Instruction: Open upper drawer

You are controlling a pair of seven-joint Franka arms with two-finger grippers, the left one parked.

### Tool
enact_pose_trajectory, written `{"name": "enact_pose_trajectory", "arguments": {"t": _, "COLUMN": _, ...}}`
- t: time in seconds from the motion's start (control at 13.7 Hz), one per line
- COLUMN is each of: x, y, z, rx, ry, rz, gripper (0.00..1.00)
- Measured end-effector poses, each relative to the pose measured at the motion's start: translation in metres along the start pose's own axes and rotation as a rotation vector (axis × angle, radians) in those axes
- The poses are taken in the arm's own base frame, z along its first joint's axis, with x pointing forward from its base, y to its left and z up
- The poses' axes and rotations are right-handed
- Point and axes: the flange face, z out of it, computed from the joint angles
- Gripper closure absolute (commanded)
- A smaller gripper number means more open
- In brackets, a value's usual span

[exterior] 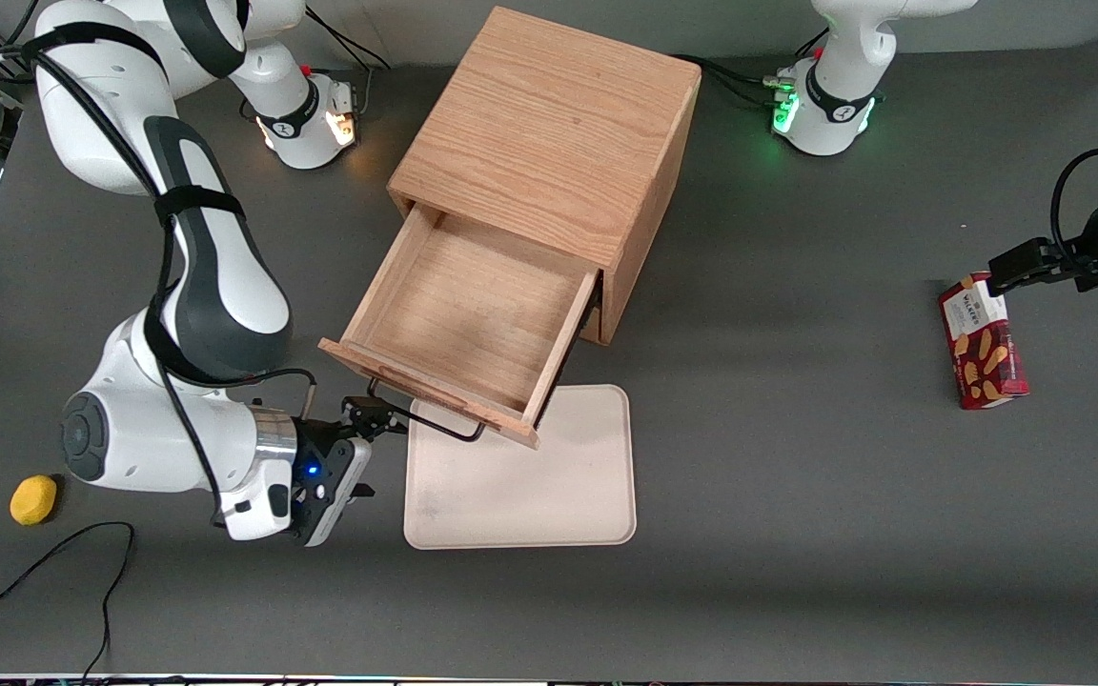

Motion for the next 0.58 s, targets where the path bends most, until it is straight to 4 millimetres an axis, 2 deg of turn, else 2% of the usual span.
{"name": "enact_pose_trajectory", "arguments": {"t": 0.22, "x": 0.001, "y": -0.002, "z": -0.013, "rx": 0.000, "ry": -0.002, "rz": -0.005, "gripper": 0.00}}
{"name": "enact_pose_trajectory", "arguments": {"t": 0.36, "x": -0.009, "y": -0.001, "z": -0.032, "rx": -0.008, "ry": -0.047, "rz": 0.001, "gripper": 0.00}}
{"name": "enact_pose_trajectory", "arguments": {"t": 0.51, "x": -0.025, "y": 0.002, "z": -0.072, "rx": -0.078, "ry": -0.110, "rz": 0.014, "gripper": 0.00}}
{"name": "enact_pose_trajectory", "arguments": {"t": 0.58, "x": -0.037, "y": -0.006, "z": -0.100, "rx": -0.110, "ry": -0.167, "rz": 0.057, "gripper": 0.00}}
